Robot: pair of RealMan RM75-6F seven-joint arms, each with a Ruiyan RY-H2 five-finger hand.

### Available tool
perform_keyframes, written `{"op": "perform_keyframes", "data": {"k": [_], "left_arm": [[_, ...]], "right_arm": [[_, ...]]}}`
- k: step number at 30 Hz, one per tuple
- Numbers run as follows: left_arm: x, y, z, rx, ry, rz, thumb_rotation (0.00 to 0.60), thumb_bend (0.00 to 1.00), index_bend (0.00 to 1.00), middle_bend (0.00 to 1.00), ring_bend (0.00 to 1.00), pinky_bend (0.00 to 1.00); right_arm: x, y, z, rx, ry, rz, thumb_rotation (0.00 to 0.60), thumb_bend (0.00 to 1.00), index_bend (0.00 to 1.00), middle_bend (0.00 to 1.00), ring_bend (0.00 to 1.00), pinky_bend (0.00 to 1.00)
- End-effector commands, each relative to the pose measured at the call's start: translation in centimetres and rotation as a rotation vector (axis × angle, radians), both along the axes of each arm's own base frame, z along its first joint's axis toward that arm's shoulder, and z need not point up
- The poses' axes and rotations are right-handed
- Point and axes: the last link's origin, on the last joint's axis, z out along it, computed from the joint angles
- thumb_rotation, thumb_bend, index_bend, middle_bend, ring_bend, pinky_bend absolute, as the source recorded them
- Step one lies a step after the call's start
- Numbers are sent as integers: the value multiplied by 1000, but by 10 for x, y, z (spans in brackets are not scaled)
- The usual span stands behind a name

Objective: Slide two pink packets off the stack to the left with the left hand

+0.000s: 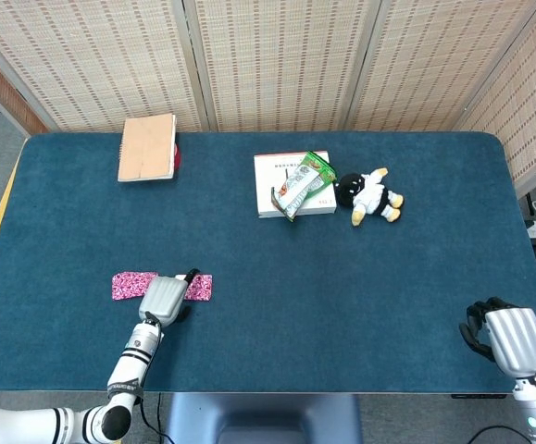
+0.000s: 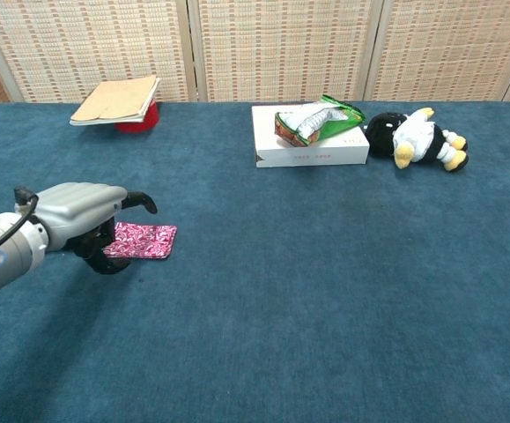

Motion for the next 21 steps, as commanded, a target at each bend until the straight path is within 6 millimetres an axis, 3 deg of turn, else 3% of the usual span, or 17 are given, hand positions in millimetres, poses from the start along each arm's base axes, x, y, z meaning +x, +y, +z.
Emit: {"op": "perform_keyframes", "data": {"k": [1,21], "left_arm": [[2,1,-3,0,4,3,600,335,169,1000,1000,1000],[7,8,-18,26,32,34,600,329,221,1000,1000,1000]], "right_arm": [[0,0,0,0,0,0,600,282,778,675,544,745],[1,0,-1,7,1,1,600,282,778,675,544,745]]}}
